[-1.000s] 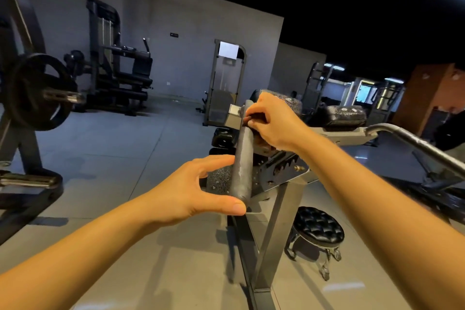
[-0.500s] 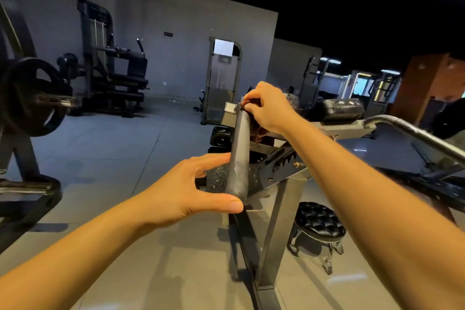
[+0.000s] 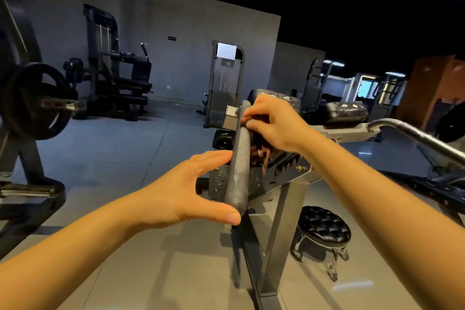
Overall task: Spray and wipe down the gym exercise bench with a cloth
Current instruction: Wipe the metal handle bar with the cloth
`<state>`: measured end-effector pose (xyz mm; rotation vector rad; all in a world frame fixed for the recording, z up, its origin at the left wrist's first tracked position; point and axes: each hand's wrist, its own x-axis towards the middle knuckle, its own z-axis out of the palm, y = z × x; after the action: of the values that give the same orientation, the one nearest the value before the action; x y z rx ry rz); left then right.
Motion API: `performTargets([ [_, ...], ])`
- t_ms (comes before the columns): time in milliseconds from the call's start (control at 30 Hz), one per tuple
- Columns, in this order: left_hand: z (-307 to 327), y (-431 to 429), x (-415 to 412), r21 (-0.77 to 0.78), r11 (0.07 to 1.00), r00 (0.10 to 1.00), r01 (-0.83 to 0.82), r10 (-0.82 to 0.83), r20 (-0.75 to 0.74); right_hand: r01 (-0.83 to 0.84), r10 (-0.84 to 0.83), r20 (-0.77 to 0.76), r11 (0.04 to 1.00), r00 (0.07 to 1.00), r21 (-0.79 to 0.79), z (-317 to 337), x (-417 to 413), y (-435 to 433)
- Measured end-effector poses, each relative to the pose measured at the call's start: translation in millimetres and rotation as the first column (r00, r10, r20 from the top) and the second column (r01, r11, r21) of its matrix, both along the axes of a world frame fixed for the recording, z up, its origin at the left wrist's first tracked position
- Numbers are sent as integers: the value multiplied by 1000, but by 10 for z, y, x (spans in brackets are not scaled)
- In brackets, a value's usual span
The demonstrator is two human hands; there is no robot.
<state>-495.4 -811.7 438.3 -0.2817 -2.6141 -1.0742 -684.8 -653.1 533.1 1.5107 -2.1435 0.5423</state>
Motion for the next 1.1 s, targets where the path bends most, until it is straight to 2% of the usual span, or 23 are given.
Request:
performTargets([
  [133, 38, -47, -16, -41, 999, 1000, -8, 8, 5, 198, -196, 29, 976, 980, -92, 162, -565, -417],
  [200, 53, -69, -7, -52, 998, 999, -28, 29, 23, 225, -218, 58, 962, 974, -154, 75, -521, -452],
  [333, 24, -59, 4, -59, 998, 999, -20, 22, 31, 26, -6, 109, 984, 994, -178, -229, 112, -25],
  [433, 9, -37, -1, -31, 1000, 1000, 1, -1, 18, -249, 252, 61, 967, 966, -61, -473, 751, 432],
  [500, 21, -16, -8, -40, 999, 1000, 26, -26, -1, -327, 327, 33, 945, 944, -12, -501, 823, 548],
  [567, 48, 10, 13, -41, 999, 1000, 29, -29, 0, -273, 273, -22, 961, 962, -44, -402, 600, 435],
  [633, 68, 9, 20, -49, 999, 1000, 5, -4, 20, -146, 142, -37, 979, 989, -144, -276, 258, 190],
  [700, 56, -12, 15, -69, 997, 998, -38, 41, 38, -9, 16, 24, 971, 1000, -240, -216, 12, -25],
  [767, 50, -15, 21, -91, 993, 996, -78, 82, 46, 41, -19, 81, 957, 997, -287, -281, 58, -77],
  [867, 70, 24, 46, -80, 996, 999, -24, 26, 33, -94, 127, 94, 950, 987, -298, -488, 515, 186],
  [1000, 70, 27, 26, -65, 998, 1000, 2, -1, 10, -345, 356, 6, 910, 935, -231, -765, 1043, 605],
  [1100, 52, 7, 11, -54, 998, 999, -9, 11, 30, -294, 307, 9, 918, 952, -267, -689, 848, 497],
])
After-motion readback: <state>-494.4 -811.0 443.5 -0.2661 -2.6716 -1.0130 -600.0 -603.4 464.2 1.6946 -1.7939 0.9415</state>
